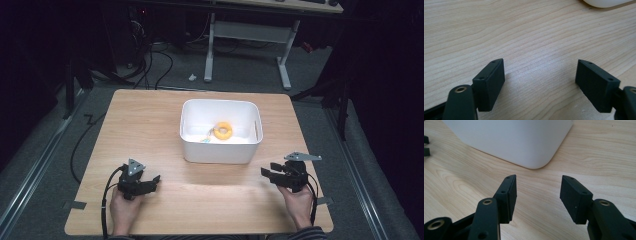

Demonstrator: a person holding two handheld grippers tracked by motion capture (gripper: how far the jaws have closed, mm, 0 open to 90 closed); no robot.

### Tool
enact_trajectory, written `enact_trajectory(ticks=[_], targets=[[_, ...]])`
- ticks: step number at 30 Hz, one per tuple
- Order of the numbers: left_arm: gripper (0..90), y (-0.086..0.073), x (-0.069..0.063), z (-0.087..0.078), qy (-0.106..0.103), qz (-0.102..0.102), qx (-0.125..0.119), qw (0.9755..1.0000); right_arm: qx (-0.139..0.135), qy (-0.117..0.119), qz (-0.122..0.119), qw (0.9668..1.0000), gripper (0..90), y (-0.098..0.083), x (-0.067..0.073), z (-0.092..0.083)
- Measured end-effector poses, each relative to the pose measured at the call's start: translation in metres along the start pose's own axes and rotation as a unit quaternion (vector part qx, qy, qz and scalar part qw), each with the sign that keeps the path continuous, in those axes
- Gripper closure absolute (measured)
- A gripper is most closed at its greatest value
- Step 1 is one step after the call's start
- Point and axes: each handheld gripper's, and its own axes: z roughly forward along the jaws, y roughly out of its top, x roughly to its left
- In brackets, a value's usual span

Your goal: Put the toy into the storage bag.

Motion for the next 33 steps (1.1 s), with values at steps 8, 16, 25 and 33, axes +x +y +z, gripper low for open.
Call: enact_trajectory(ticks=[8,16,25,33], targets=[[23.9,0.0,0.0,0.0,0.0,0.0,0.0,1.0,-0.001,-0.012,0.001,0.9999,46.7,-0.003,0.001,0.009],[23.9,0.0,0.0,0.0,0.0,0.0,0.0,1.0,0.006,-0.026,-0.009,0.9996,45.4,-0.008,0.001,0.021],[23.8,0.0,0.0,0.0,0.0,0.0,0.0,1.0,0.018,-0.042,-0.015,0.9988,45.0,-0.015,-0.002,0.027],[23.9,0.0,0.0,0.0,0.001,0.001,0.0,1.0,0.018,-0.055,-0.016,0.9982,41.6,-0.02,-0.005,0.032]])
